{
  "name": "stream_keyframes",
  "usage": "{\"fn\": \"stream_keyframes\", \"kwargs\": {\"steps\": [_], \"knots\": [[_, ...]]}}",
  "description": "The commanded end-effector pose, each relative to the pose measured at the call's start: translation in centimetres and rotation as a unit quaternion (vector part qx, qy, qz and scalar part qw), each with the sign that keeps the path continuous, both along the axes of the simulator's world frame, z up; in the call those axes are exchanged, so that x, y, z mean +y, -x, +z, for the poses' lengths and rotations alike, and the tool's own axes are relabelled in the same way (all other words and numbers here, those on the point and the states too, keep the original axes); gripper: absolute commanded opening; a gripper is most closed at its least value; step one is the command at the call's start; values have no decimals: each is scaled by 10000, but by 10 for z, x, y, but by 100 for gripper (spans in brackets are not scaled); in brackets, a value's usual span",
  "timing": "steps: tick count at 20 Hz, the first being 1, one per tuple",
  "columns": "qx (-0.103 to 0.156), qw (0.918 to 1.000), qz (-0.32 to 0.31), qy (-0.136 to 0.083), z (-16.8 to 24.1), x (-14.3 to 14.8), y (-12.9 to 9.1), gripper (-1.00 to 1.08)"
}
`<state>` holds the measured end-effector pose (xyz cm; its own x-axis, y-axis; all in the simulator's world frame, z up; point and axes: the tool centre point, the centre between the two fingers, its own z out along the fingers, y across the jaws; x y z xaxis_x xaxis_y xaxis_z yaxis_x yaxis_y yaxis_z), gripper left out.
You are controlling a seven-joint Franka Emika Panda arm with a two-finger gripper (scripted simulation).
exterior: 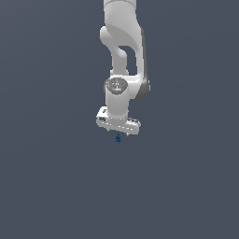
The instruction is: Pick up the object and move it to a goal position.
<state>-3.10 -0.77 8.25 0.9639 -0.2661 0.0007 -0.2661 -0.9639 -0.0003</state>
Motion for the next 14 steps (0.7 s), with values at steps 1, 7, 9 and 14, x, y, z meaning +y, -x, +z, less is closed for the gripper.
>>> {"fn": "stream_keyframes", "kwargs": {"steps": [1,7,9,14], "knots": [[5,10000,-3,0,-11,0,1,100],[4,10000,-15,1,-36,0,1,100],[4,10000,-19,1,-39,0,1,100],[4,10000,-19,1,-40,0,1,-100]]}}
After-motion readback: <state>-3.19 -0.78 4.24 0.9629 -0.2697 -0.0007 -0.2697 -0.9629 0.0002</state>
